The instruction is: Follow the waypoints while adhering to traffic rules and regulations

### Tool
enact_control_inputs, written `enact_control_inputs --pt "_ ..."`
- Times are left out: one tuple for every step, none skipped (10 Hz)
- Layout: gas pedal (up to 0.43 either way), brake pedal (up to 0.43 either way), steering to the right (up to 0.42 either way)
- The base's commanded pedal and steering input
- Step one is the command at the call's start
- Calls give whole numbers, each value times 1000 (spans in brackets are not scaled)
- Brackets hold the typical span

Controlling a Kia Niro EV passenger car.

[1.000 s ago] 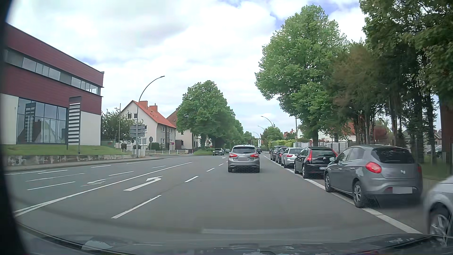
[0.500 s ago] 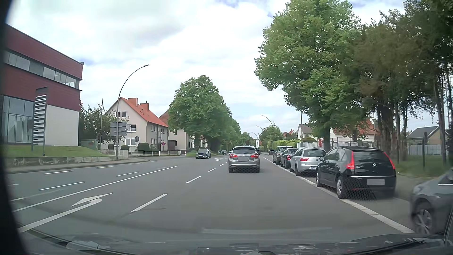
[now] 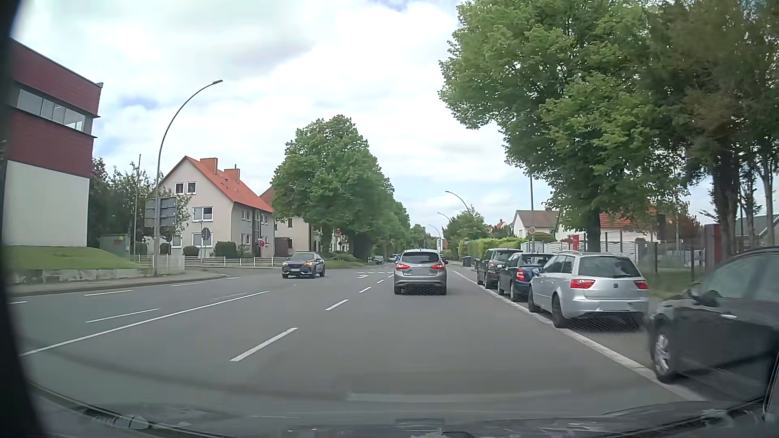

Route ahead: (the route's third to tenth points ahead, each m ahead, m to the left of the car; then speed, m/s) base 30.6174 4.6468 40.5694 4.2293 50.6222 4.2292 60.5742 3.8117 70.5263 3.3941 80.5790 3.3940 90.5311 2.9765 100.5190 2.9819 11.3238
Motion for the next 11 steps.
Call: enact_control_inputs --pt "169 0 7" --pt "169 0 7" --pt "189 0 7" --pt "197 0 7" --pt "197 0 7" --pt "197 0 7" --pt "197 0 7" --pt "197 0 6" --pt "197 0 7" --pt "189 0 7" --pt "189 0 7"
